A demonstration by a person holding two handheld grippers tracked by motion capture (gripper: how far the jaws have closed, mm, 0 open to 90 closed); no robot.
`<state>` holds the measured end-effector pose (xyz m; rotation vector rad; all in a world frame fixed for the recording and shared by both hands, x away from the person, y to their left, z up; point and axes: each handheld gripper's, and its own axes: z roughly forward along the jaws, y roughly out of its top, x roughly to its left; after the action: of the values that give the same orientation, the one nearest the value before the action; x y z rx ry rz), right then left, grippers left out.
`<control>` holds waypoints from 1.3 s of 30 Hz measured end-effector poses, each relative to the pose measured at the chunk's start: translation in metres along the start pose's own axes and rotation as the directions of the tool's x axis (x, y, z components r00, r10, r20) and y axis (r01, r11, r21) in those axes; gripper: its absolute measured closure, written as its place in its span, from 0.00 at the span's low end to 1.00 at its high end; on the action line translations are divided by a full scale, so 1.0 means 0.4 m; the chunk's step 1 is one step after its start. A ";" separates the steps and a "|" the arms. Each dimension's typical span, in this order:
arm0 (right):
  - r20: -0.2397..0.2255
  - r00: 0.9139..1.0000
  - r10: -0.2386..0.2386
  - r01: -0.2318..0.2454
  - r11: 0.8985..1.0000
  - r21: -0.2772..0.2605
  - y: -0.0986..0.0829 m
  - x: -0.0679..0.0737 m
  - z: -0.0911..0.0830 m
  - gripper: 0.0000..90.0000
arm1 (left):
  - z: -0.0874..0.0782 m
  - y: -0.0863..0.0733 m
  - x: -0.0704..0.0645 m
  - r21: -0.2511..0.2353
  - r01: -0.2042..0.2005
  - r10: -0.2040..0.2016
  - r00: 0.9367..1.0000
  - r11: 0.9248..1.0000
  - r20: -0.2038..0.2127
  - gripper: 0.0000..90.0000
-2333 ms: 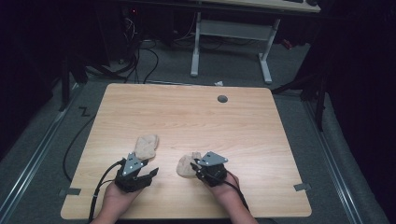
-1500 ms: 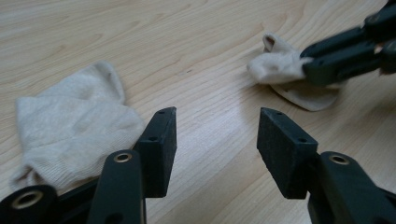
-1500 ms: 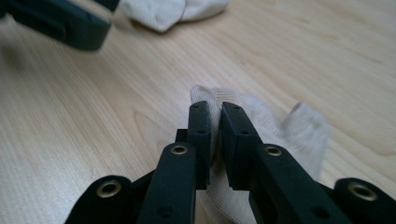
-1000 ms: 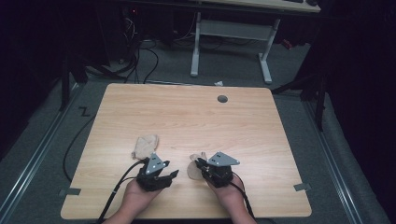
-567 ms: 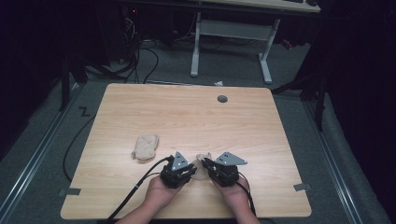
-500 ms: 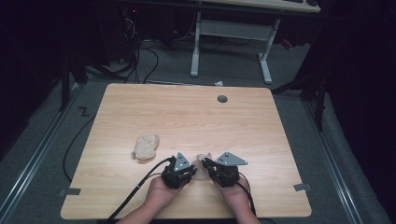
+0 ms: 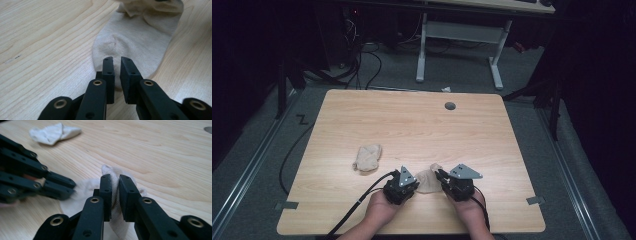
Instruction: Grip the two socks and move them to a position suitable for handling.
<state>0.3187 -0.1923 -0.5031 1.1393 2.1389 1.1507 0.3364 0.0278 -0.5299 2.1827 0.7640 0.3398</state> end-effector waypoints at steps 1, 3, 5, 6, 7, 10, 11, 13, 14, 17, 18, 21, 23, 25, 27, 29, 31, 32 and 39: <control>0.006 1.000 0.001 -0.001 1.000 0.002 -0.002 -0.004 -0.003 0.90 | -0.002 -0.001 0.000 0.003 -0.002 0.002 1.000 1.000 -0.002 0.91; 0.011 1.000 0.003 -0.003 1.000 0.002 -0.005 -0.010 -0.006 0.89 | -0.004 -0.002 0.000 0.006 -0.004 0.004 1.000 1.000 -0.003 0.91; 0.026 1.000 0.014 -0.014 1.000 0.017 -0.015 -0.025 -0.015 0.88 | -0.008 -0.005 0.002 0.006 0.000 0.000 1.000 1.000 -0.001 0.91; 0.026 1.000 0.014 -0.014 1.000 0.017 -0.015 -0.025 -0.015 0.88 | -0.008 -0.005 0.002 0.006 0.000 0.000 1.000 1.000 -0.001 0.91; 0.031 0.999 0.012 -0.013 0.999 0.030 -0.024 -0.036 -0.019 0.87 | -0.009 -0.006 0.003 0.004 -0.001 0.001 1.000 1.000 -0.003 0.90; 0.042 0.999 0.014 -0.015 0.999 0.043 -0.033 -0.049 -0.026 0.86 | -0.013 -0.009 0.007 0.006 0.000 0.000 1.000 1.000 -0.010 0.90; 0.047 0.999 0.017 -0.019 0.999 0.047 -0.036 -0.053 -0.028 0.86 | -0.015 -0.010 0.010 0.007 0.000 0.000 1.000 1.000 -0.013 0.90; 0.065 0.998 0.018 -0.021 0.998 0.052 -0.043 -0.064 -0.037 0.82 | -0.017 -0.012 0.012 0.009 0.001 0.000 1.000 1.000 -0.019 0.90; 0.082 0.996 0.016 -0.020 0.998 0.051 -0.046 -0.070 -0.042 0.79 | -0.018 -0.013 0.013 0.010 0.000 0.000 1.000 1.000 -0.019 0.90; 0.138 0.990 0.022 -0.024 1.000 0.012 -0.038 -0.084 -0.069 0.72 | -0.021 -0.014 0.018 0.013 -0.002 0.002 1.000 1.000 -0.025 0.87; 0.138 0.990 0.022 -0.024 1.000 0.012 -0.038 -0.084 -0.069 0.72 | -0.021 -0.014 0.018 0.013 -0.002 0.002 1.000 1.000 -0.025 0.87; 0.101 0.995 -0.003 0.001 1.000 0.021 -0.027 -0.079 -0.048 0.87 | -0.024 -0.015 0.022 0.016 -0.011 0.011 0.999 1.000 -0.031 0.87; 0.096 0.995 -0.018 0.011 0.997 0.075 -0.032 -0.079 -0.018 0.93 | -0.025 -0.015 0.023 0.018 -0.012 0.012 0.999 1.000 -0.034 0.87; 0.094 0.995 -0.018 0.010 0.996 0.094 -0.035 -0.080 -0.007 0.94 | -0.028 -0.017 0.026 0.022 -0.015 0.015 0.999 1.000 -0.040 0.87; 0.092 0.996 -0.021 0.008 0.989 0.146 -0.041 -0.083 0.017 0.95 | -0.032 -0.020 0.030 0.024 -0.015 0.016 0.999 1.000 -0.044 0.87; 0.078 0.997 -0.024 0.010 0.984 0.178 -0.047 -0.079 0.031 0.95 | -0.041 -0.025 0.037 0.033 -0.009 0.010 0.999 0.999 -0.042 0.87; 0.052 0.998 -0.041 0.031 0.983 0.180 -0.047 -0.061 0.030 0.95 | -0.052 -0.032 0.041 0.041 -0.007 0.009 0.999 0.999 -0.041 0.87; 0.042 0.998 -0.048 0.039 0.983 0.180 -0.049 -0.051 0.029 0.95 | -0.069 -0.042 0.045 0.060 -0.013 0.016 0.999 0.998 -0.042 0.87; -0.061 0.995 -0.073 0.083 0.981 0.176 -0.059 0.022 0.019 0.94 | -0.125 -0.085 0.063 0.083 0.016 -0.014 1.000 0.996 -0.024 0.87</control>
<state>0.3084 -0.1888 -0.5272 1.0988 2.3458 0.9820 0.3187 0.0905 -0.5226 2.2532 0.8199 0.3318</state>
